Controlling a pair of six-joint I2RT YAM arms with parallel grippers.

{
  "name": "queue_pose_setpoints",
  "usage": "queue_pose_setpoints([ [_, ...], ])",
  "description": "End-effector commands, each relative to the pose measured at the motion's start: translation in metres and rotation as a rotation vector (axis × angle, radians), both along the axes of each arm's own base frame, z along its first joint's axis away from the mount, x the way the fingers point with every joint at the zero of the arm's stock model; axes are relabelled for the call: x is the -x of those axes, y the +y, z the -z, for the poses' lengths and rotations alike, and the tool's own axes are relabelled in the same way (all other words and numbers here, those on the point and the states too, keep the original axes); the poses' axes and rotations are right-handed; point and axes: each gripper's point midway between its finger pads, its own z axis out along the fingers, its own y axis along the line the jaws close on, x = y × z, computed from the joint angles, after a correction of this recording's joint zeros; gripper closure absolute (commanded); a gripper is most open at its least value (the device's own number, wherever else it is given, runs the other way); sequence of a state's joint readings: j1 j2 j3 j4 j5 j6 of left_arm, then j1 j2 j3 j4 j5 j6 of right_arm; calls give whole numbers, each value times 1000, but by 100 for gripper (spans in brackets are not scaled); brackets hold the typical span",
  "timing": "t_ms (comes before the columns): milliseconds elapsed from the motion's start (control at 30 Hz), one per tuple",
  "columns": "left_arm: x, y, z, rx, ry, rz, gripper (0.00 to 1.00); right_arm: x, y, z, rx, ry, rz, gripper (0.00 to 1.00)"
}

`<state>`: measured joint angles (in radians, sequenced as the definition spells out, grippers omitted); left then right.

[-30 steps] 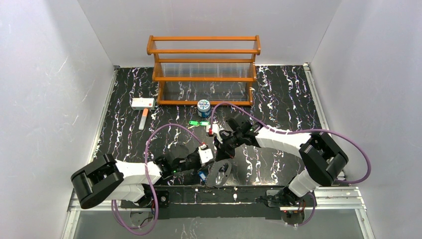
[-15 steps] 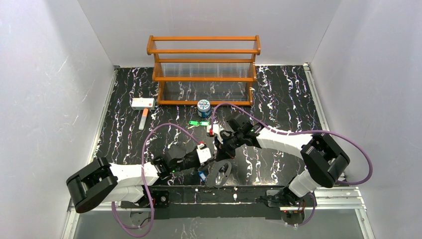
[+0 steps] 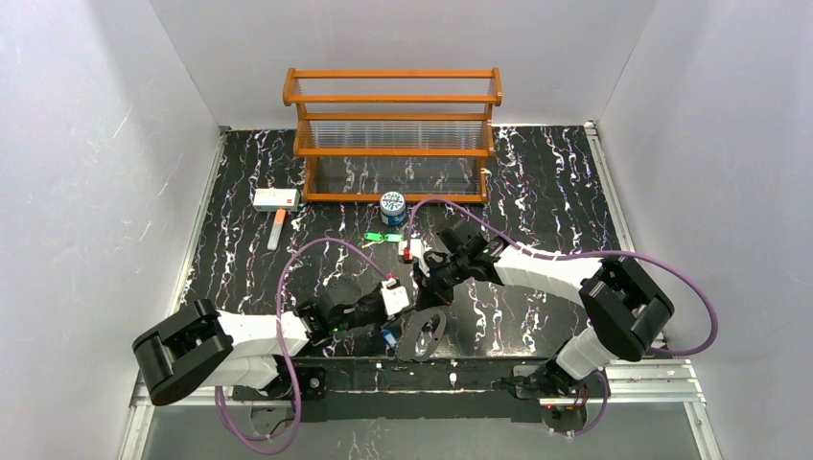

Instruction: Put the keys on the keyring

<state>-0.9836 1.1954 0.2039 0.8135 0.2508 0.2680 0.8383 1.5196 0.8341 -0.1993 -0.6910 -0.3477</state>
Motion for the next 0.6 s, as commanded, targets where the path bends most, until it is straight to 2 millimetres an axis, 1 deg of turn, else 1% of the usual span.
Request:
queue_pose_setpoints([
  [0,-2,-4,-2,-2,-18,12,85,2,5,-13,-56,-27,-27,99],
  [100,-3,-4,-4,2,-23,11,93,2,6,-13,-57,-31,-30,99],
  [133,-3,-5,-5,5,-25,10,99,2,6,-13,-58,-32,-32,99],
  [200,-5,-4,-9,14,-28,-2,100,-1,6,-13,-67,-54,-23,99],
  [233,-6,-3,-11,20,-30,-10,100,-3,6,-14,-75,-72,-17,95],
  [267,-7,-3,-13,30,-29,-19,100,-5,6,-16,-92,-95,-6,90],
  [300,-8,-2,-16,38,-25,-34,100,-8,5,-19,-106,-122,16,77],
  [367,-10,-1,-21,63,-17,-60,100,-13,5,-28,-159,-184,54,62],
  [400,-11,-1,-24,76,-13,-73,100,-13,3,-31,-187,-210,68,56],
  [467,-12,-1,-30,108,-6,-91,100,-14,1,-40,-241,-255,96,50],
  [567,-15,0,-43,183,0,-126,100,-9,-2,-48,-303,-281,105,49],
])
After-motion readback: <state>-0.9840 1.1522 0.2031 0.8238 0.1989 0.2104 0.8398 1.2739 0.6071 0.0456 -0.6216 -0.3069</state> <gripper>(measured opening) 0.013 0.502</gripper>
